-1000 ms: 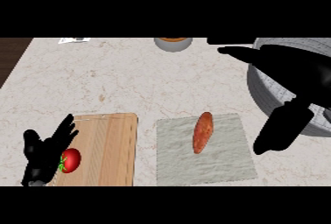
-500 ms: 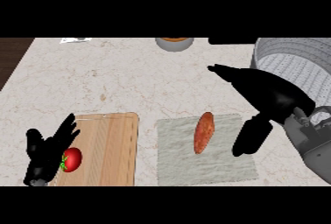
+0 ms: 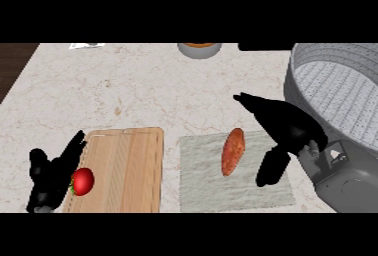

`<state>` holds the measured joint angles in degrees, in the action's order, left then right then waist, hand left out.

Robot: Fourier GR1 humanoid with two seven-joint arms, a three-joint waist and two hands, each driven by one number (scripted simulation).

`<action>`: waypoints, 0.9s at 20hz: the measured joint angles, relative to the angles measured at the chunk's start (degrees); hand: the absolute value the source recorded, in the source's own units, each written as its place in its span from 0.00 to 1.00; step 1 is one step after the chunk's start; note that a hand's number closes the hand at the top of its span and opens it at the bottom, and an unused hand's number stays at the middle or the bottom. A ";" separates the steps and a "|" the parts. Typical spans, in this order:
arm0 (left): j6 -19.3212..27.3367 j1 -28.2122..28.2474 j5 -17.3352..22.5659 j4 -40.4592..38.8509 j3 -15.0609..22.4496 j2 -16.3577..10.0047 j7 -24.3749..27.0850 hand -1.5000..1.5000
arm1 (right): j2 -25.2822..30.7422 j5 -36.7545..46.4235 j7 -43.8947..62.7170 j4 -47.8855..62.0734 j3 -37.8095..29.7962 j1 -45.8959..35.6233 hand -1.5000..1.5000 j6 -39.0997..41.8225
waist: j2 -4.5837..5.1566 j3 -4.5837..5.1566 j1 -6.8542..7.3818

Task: Pick the sweet potato from the placemat and place it in the basket

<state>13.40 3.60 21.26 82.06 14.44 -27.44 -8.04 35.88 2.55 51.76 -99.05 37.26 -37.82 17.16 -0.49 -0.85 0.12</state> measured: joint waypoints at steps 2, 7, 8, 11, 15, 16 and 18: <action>-0.22 0.18 -0.45 0.17 -0.04 0.03 -0.22 0.50 | -1.27 1.87 -0.42 0.39 0.33 1.44 0.00 -0.83 | 0.03 0.04 -0.01; -0.28 0.27 -1.44 -0.39 -0.46 1.00 0.28 0.50 | -3.68 6.88 -2.92 2.82 1.23 3.65 0.00 -2.37 | 0.04 -0.04 0.06; 0.09 0.17 -2.02 -0.41 -0.29 1.28 0.16 0.50 | -4.27 7.42 -3.29 3.77 1.19 3.72 0.00 -2.38 | 0.03 -0.07 0.11; -0.04 0.08 -2.41 -0.51 -0.51 1.72 -0.20 0.50 | -5.58 9.51 -4.86 5.14 1.22 4.64 0.00 -3.15 | 0.01 -0.15 0.12; -0.68 -0.13 -2.58 -0.42 -0.93 1.96 -1.27 0.50 | -6.83 11.54 -6.92 6.67 0.53 5.50 0.00 -3.50 | -0.02 -0.16 0.09; -0.55 -0.01 -3.02 -0.57 -0.97 2.31 -0.53 0.50 | -7.74 12.36 -7.50 7.73 0.69 5.54 0.00 -3.99 | -0.01 -0.18 0.18; -0.95 0.61 -3.19 0.10 -1.35 2.12 -0.31 0.50 | -8.74 13.72 -8.42 8.88 0.90 6.02 0.00 -4.31 | 0.02 -0.09 0.26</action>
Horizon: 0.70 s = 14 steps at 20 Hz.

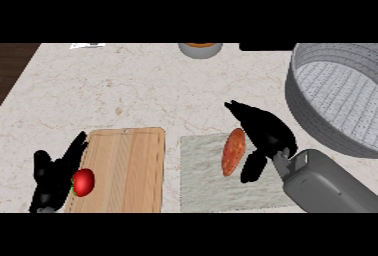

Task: Pick the sweet potato from the placemat and place it in the basket

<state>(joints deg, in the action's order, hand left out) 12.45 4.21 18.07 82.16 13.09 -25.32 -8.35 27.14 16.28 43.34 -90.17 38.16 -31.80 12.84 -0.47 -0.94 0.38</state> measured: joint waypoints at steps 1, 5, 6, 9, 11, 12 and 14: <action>-0.15 0.09 0.01 0.02 -0.22 0.07 -0.07 0.50 | -0.68 0.51 0.14 0.13 0.11 0.12 0.00 0.01 | 0.01 0.03 -0.03; -0.67 0.11 -0.22 0.24 -0.65 0.20 -0.91 0.50 | -2.51 2.30 0.55 2.43 0.67 0.21 0.00 1.16 | 0.03 0.09 -0.03; -0.24 0.07 -0.53 0.65 -0.58 0.34 -1.70 0.50 | -2.54 2.65 0.21 2.90 0.86 0.77 0.00 1.49 | 0.03 0.12 -0.06; -0.28 -0.13 -1.31 -0.18 -0.72 1.10 -1.01 0.50 | -3.43 3.51 -0.29 5.53 0.88 0.54 0.00 2.83 | 0.04 0.01 -0.03; -0.51 -0.02 -1.46 0.41 -0.85 1.12 -1.59 0.50 | -4.05 3.90 -0.33 6.88 0.56 0.24 0.00 3.84 | 0.03 0.04 0.01; -0.20 0.16 -1.69 0.92 -0.93 1.18 -2.15 0.50 | -4.10 4.23 -0.09 6.44 0.64 0.95 0.00 4.08 | 0.03 0.08 -0.07; -1.20 0.13 -1.51 0.26 -1.39 1.23 -1.85 0.50 | -4.70 5.19 -0.73 7.09 0.49 1.73 0.00 3.78 | 0.03 0.09 -0.16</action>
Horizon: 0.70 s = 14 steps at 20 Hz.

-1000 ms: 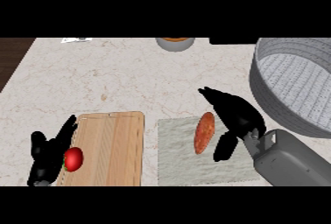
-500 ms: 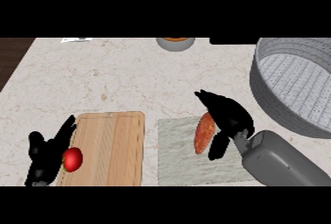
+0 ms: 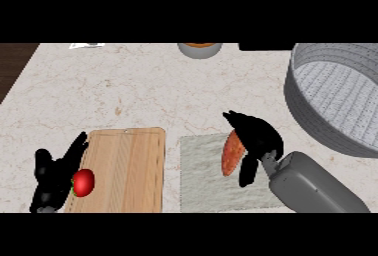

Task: Pick the sweet potato from the placemat and place it in the basket

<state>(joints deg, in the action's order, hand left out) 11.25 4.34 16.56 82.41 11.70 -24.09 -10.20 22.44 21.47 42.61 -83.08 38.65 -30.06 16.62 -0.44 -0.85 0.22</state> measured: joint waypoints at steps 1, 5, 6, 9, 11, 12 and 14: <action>-0.25 0.08 0.01 0.09 -0.21 0.04 -0.03 0.50 | -0.12 0.46 -0.49 0.26 -0.11 0.49 0.00 -0.04 | -0.01 0.01 -0.02; -0.66 0.04 -0.38 0.31 -0.62 0.41 -0.84 0.50 | -2.19 2.55 -1.79 2.01 -0.53 0.83 0.00 -0.89 | 0.01 0.01 0.02; -0.83 -0.05 -0.65 -0.24 -0.70 0.65 -0.35 0.50 | -2.71 3.24 -2.22 2.53 -0.32 1.26 0.00 -1.32 | -0.02 -0.04 -0.01; -2.32 0.11 -0.24 -0.01 -1.44 0.28 -0.87 0.50 | -2.82 4.40 -4.16 3.48 -1.00 2.14 0.00 -1.39 | -0.01 0.01 -0.03; -2.04 0.39 -1.15 -0.04 -1.36 0.90 0.01 0.50 | -3.39 4.99 -4.15 4.28 -1.58 1.86 1.00 -0.97 | -0.05 -0.05 -0.02; -2.22 0.37 -1.26 -0.11 -1.47 0.98 0.03 0.50 | -4.26 5.63 -3.77 4.53 -1.34 1.77 1.00 -1.03 | -0.06 -0.04 -0.01; -2.38 0.56 -1.01 0.60 -1.98 0.86 -0.80 0.50 | -4.06 7.21 -6.20 5.86 -0.84 1.80 1.00 -1.39 | 0.01 0.04 0.12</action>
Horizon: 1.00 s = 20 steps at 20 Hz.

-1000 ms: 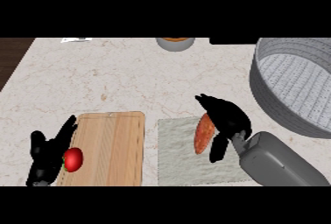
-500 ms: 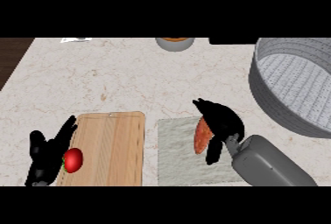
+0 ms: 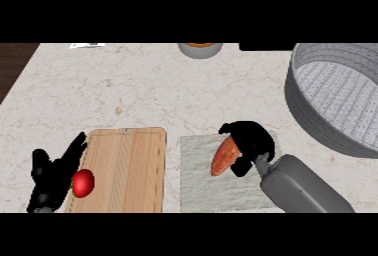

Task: Pick the sweet potato from the placemat and place it in the basket

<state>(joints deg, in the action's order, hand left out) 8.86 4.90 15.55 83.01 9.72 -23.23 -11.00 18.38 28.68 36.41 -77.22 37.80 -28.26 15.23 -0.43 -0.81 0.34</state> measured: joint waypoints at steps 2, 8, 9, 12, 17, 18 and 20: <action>0.41 0.22 -0.87 0.25 0.15 0.36 0.20 0.50 | 0.15 1.55 -2.01 1.16 0.19 -0.96 1.00 0.00 | 0.04 0.02 0.05; -0.12 0.27 -1.35 -0.21 -0.59 1.13 0.23 0.50 | 0.69 6.49 -6.52 2.92 1.17 -0.84 1.00 -1.50 | -0.08 0.02 -0.08; -0.11 0.03 -1.39 -0.21 -0.65 1.31 -0.41 0.50 | 0.43 7.04 -6.51 2.74 1.19 -0.64 1.00 -1.42 | -0.10 0.00 -0.13; 0.12 0.04 -2.17 -0.09 -0.69 2.01 -0.29 0.50 | -1.06 9.32 -7.20 3.67 1.30 -0.63 1.00 -2.80 | -0.14 -0.01 -0.12; 0.41 1.16 -2.39 0.24 -1.46 2.22 -0.68 0.50 | 5.96 13.37 -9.85 -7.95 5.20 7.86 1.00 -4.61 | -0.54 -0.03 -1.56; 0.41 1.70 -2.33 0.41 -1.78 2.07 -0.50 0.50 | 8.32 14.22 -10.92 -10.87 6.05 10.12 1.00 -5.44 | -0.67 -0.03 -1.97; 0.11 2.46 -2.05 0.72 -2.22 1.96 -0.20 0.50 | 12.12 16.14 -11.63 -17.14 7.47 14.74 1.00 -7.61 | -0.78 -0.02 -2.59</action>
<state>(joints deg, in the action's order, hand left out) 8.97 7.36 13.51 83.73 7.49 -21.26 -11.20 30.50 44.82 24.78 -94.36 45.27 -13.51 7.63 -1.21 -0.83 -2.25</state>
